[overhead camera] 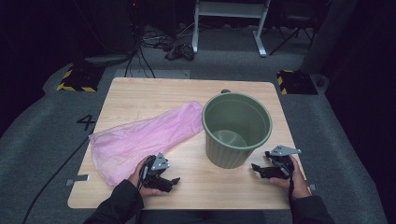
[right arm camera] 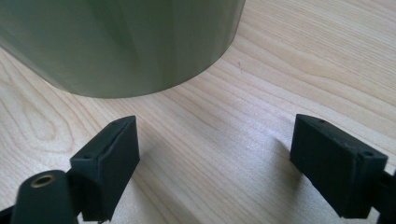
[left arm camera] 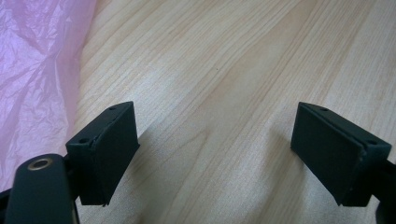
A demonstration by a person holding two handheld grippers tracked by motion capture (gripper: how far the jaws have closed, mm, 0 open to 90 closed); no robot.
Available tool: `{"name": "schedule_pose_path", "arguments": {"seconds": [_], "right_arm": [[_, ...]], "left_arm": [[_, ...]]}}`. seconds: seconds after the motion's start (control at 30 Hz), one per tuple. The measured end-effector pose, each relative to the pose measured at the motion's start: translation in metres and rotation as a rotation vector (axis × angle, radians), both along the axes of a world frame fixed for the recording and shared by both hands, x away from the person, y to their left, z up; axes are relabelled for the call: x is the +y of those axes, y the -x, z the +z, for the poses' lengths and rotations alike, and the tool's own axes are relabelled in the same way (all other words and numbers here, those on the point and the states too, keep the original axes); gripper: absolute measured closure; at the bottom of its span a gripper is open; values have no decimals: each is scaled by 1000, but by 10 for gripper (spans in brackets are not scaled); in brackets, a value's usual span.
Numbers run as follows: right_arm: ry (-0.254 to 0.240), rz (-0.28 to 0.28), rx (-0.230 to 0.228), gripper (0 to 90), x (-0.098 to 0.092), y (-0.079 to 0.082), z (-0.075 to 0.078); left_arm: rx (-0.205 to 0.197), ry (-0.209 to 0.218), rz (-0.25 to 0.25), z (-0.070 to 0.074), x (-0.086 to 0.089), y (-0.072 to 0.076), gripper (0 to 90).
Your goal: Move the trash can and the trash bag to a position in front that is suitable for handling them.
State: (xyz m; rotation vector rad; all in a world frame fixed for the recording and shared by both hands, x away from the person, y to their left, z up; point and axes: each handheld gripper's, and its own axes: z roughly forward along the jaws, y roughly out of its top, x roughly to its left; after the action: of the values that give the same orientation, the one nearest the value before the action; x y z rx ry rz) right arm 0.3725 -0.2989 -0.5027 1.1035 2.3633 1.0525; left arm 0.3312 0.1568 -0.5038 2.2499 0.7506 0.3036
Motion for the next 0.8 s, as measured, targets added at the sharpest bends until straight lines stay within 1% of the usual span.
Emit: {"name": "schedule_pose_path", "arguments": {"seconds": [0.07, 0.13, 0.17, 0.2, 0.27, 0.3, 0.33, 0.37, 0.43, 0.47, 0.5, 0.53, 0.57, 0.63, 0.7, 0.73, 0.77, 0.8], "right_arm": [[-12, 3, 3, 165, -1, -1, 0], [-23, 2, -11, 180, -2, -1, 2], [-23, 2, -11, 180, -2, -1, 2], [-44, 9, -28, 186, -2, 0, 8], [-72, 15, -46, 187, -1, 0, 13], [-72, 15, -46, 187, -1, 0, 13], [-79, 23, -54, 187, 0, 0, 15], [-93, 52, -64, 185, 1, 0, 20], [-92, 72, -75, 181, 3, 0, 23], [-92, 72, -75, 181, 3, 0, 23], [-105, 88, -83, 170, 3, -1, 27], [-105, 88, -83, 170, 3, -1, 27], [-132, 113, -78, 162, 4, -1, 31], [-132, 119, -80, 158, 4, -2, 32], [-128, 142, -88, 156, 6, -2, 35], [-138, 154, -90, 156, 9, -2, 38], [-138, 154, -90, 156, 9, -2, 38], [-133, 168, -94, 156, 11, -3, 41]], "left_arm": [[0, 0, 2, 0, 0, 0, 147], [-1, -2, 4, 0, 0, 1, 148], [-1, -2, 4, 0, 0, 1, 148], [1, -1, 4, 0, 0, 1, 147], [0, -2, 4, 0, 0, 1, 148], [0, -2, 4, 0, 0, 1, 148], [-1, -2, 4, 0, 1, 1, 148], [-1, -2, 4, 0, 1, 1, 148], [2, -2, 6, 0, 1, 1, 148], [2, -2, 6, 0, 1, 1, 148], [1, -2, 5, 0, 1, 2, 148], [1, -2, 5, 0, 1, 2, 148], [0, -4, 6, 0, 1, 2, 148], [-2, -2, 5, 0, 1, 2, 148], [-2, -2, 5, 0, 1, 2, 148], [-1, -2, 5, 0, 1, 2, 147], [0, -3, 5, 0, 1, 2, 147], [1, -2, 6, 0, 1, 2, 147]]}}
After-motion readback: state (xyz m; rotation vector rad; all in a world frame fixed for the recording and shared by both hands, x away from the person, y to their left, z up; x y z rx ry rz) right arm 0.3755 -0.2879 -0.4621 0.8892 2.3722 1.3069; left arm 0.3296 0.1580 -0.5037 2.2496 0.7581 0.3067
